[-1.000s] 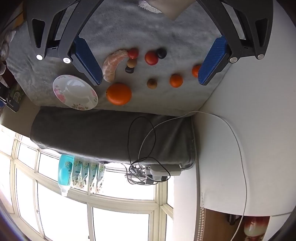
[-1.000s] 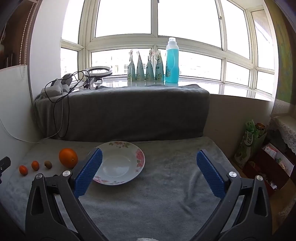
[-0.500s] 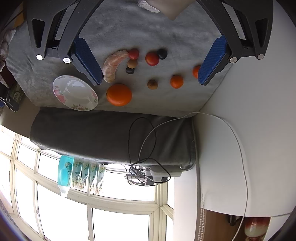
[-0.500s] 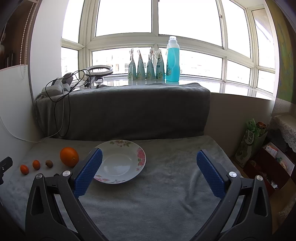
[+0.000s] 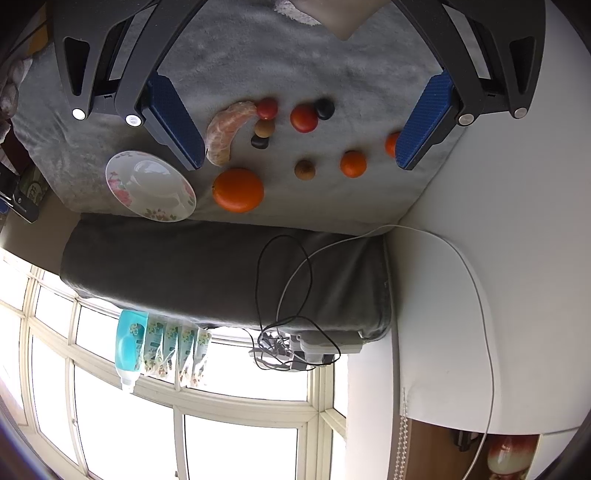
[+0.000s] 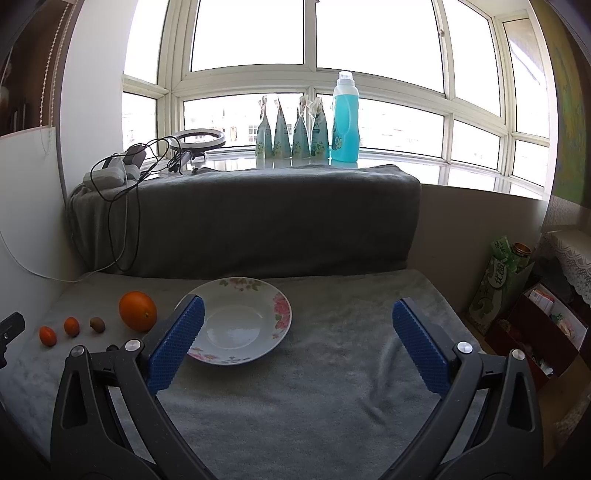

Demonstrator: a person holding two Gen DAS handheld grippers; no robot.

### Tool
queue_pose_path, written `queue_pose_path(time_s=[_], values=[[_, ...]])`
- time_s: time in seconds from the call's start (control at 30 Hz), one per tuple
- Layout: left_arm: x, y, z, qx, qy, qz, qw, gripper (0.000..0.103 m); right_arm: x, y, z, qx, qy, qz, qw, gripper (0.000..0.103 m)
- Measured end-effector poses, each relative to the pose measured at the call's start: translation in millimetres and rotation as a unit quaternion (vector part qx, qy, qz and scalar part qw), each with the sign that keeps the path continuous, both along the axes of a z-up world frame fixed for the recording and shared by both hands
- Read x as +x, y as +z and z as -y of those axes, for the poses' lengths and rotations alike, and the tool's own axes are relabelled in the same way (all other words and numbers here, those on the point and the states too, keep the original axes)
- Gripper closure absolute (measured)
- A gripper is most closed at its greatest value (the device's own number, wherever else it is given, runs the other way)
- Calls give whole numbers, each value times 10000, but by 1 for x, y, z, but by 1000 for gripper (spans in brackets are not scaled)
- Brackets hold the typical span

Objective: Organize fruits

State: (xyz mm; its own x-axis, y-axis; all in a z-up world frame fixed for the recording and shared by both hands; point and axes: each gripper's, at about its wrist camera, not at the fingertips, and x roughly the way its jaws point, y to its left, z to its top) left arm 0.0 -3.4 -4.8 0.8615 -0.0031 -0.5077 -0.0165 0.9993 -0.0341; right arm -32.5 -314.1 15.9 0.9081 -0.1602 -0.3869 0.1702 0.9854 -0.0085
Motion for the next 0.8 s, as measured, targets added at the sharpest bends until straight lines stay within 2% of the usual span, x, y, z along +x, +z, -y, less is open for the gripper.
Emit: queue_pose_path(time_s=[0.8], values=[[0,0,2,-3,-17,-16,10000,1,0,-3,-2,22,-4,-47,10000,0]])
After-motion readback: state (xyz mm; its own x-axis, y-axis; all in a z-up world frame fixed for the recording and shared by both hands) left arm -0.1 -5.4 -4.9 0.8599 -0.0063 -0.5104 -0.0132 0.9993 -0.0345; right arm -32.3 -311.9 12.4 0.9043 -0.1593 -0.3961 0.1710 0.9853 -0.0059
